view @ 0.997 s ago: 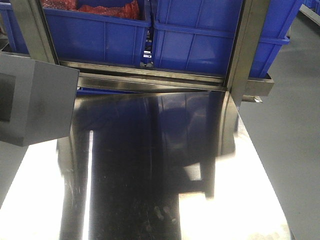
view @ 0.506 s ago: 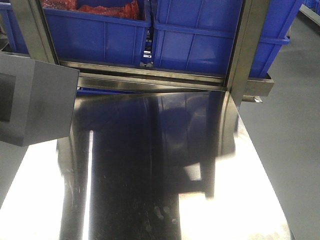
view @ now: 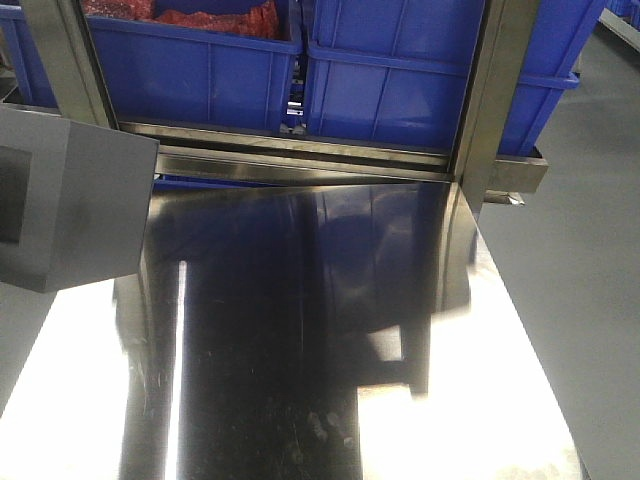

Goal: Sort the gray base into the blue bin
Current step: 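Raise the held gray block up beside the robot with the left gripper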

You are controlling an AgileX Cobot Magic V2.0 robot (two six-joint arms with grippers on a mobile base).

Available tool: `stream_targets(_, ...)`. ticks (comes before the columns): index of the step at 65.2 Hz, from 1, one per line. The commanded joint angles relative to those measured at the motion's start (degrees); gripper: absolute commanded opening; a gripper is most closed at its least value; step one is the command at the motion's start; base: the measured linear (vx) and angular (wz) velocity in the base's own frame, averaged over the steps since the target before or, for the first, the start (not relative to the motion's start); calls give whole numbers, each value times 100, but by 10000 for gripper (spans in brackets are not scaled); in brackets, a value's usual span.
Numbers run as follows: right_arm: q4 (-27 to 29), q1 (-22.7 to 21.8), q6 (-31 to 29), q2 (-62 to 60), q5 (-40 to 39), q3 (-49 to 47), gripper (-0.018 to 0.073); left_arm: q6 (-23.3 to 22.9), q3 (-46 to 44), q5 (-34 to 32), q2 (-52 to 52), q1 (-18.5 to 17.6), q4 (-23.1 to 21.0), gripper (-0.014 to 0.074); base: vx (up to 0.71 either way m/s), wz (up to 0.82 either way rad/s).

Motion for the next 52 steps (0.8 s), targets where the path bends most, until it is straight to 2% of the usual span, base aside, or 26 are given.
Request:
stream_targets(1,-31,-12,-52,18,-429,7,-5,-39,-187,-608,-15,-6,-69,-6,0,0)
stream_targets(52,-31,-12,-52,18,-429,7,-5,-39,-187,-608,-15,-6,-69,-6,0,0)
